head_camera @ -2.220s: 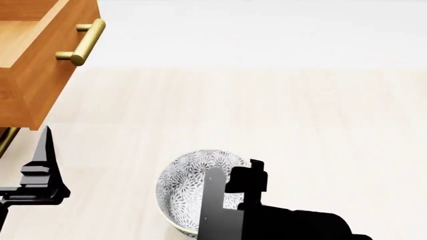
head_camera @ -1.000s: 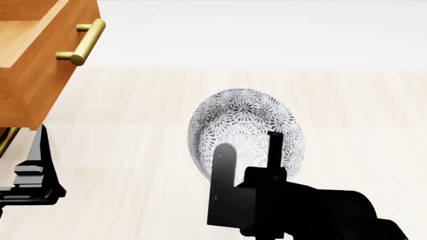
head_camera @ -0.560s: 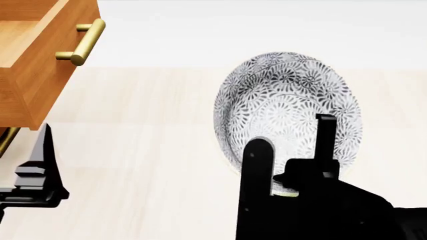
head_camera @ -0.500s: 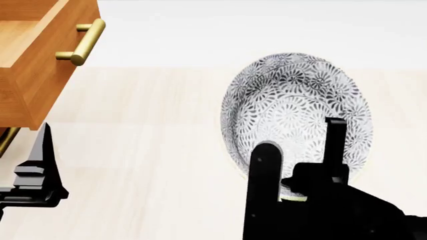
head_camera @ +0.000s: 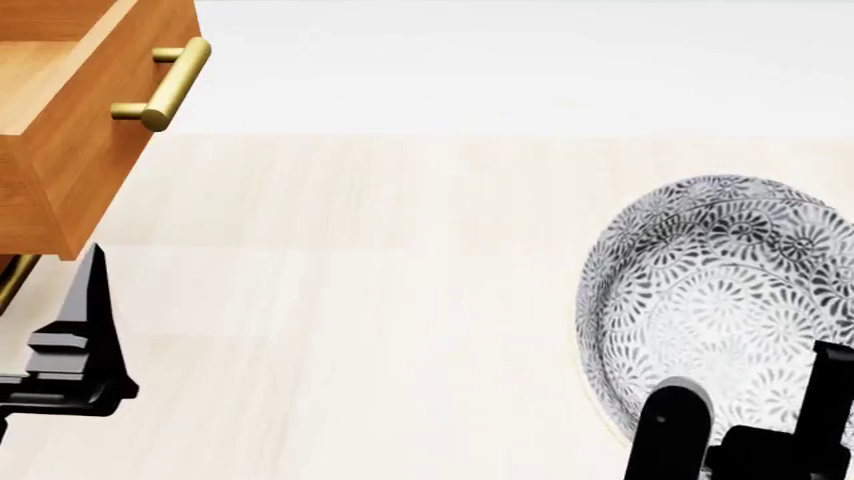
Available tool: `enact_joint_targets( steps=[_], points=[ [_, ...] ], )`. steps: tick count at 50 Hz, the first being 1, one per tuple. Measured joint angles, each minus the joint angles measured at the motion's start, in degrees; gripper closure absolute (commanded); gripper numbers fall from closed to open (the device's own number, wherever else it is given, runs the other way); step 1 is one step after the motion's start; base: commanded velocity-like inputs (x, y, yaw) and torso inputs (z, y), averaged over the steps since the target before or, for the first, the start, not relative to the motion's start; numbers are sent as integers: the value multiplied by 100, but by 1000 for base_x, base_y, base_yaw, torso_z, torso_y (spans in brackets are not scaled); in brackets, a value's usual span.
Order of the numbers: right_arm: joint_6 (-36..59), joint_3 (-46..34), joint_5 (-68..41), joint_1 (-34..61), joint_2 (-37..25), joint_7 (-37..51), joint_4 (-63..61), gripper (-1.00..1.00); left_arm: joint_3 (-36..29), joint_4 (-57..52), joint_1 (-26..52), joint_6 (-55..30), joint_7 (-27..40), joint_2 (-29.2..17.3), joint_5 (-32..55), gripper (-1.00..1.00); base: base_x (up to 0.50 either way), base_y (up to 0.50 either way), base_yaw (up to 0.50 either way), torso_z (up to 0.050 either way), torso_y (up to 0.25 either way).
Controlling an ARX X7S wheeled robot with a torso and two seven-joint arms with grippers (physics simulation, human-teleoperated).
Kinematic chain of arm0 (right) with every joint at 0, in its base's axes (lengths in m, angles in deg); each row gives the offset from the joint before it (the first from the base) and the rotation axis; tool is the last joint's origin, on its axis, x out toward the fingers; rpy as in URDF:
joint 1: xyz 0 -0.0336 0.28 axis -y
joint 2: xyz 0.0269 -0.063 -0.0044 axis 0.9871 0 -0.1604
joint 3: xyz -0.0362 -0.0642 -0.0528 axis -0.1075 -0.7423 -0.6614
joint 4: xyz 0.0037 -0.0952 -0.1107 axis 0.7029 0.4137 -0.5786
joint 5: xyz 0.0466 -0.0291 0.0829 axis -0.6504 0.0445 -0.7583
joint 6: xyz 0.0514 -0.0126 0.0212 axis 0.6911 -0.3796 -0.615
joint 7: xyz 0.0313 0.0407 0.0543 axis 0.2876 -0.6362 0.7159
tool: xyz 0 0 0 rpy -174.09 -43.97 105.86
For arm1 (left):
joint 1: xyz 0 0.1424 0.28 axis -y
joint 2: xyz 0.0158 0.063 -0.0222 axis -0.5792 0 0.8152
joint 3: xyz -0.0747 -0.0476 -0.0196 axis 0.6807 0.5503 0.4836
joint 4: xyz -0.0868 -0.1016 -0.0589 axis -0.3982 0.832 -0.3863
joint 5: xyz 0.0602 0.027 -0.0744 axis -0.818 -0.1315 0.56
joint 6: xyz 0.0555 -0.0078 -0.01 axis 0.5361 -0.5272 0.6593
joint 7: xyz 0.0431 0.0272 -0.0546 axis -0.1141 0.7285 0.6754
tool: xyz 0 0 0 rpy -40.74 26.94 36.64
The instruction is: Put the bowl on the plate.
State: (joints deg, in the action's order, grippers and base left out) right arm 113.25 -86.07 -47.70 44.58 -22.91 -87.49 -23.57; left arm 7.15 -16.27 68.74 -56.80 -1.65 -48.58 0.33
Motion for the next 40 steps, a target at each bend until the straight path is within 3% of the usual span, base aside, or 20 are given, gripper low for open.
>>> enact_joint_targets(
  steps=[15,24,40],
  points=[
    [-475,1602,-1991,-2635,-1298,2549,-179,100,-19,-42,-4,10,10,-44,64,-100,0,0,0,0,1],
    [-856,1754,-2636,-3563,-1658,3585,-65,100,-22,-35,-9,29,16,-67,97,-100,0,0,0,0,0],
    [-1546,1566,-3066,-4454,-1855,4620,447,100,-62,-26,-17,45,48,-99,125,-100,0,0,0,0,0]
  ],
)
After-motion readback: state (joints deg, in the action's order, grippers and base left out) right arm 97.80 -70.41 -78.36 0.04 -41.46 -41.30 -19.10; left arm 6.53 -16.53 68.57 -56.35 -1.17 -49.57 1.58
